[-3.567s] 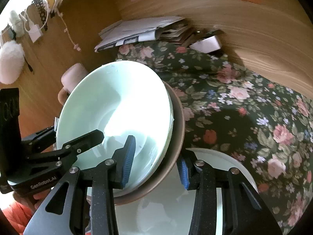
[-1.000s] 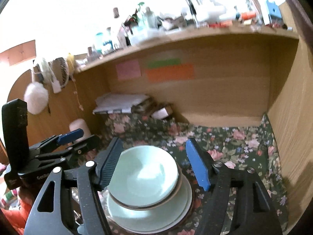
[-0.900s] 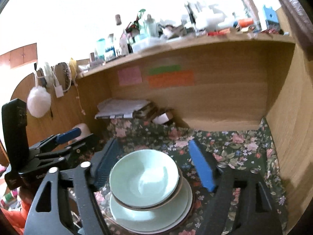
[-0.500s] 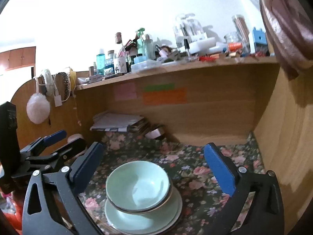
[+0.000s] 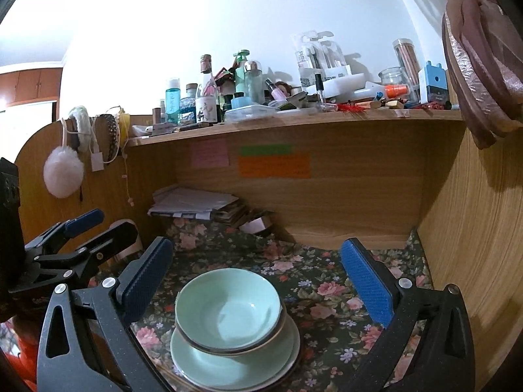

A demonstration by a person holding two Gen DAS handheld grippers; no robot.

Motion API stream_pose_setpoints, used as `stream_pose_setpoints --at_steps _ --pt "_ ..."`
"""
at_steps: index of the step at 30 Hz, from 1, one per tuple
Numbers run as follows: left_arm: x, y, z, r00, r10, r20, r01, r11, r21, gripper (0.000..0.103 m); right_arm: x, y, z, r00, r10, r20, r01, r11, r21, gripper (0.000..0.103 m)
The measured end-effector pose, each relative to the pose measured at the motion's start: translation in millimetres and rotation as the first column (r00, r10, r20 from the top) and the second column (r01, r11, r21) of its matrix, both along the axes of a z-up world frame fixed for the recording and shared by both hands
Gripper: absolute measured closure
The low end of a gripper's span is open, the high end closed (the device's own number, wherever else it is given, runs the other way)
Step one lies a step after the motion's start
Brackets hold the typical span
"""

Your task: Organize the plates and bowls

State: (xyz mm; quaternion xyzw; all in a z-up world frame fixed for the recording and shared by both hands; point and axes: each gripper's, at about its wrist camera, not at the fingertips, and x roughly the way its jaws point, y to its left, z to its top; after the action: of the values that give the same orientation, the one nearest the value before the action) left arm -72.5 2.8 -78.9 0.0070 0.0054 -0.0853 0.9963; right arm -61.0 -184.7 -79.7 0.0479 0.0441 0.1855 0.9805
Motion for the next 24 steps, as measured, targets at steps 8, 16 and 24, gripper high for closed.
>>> stream_pose_setpoints --at_steps 8,16,24 --pt "0.0 0.0 -0.9 1.0 0.001 0.0 -0.001 1.0 0.0 0.0 2.1 -2.2 -0.2 1.0 0.007 0.0 -0.007 1.0 -0.003 0.0" --pt "2.3 -0.6 -2.1 1.0 0.004 -0.006 -0.004 1.0 0.003 0.0 3.8 -1.3 -1.2 1.0 0.014 -0.001 -0.014 1.0 0.003 0.0" --pt "5.1 -0.9 -2.3 1.0 0.004 -0.012 -0.004 1.0 0.004 0.0 4.4 -0.3 -1.8 1.0 0.01 -0.004 -0.01 1.0 0.004 0.0"
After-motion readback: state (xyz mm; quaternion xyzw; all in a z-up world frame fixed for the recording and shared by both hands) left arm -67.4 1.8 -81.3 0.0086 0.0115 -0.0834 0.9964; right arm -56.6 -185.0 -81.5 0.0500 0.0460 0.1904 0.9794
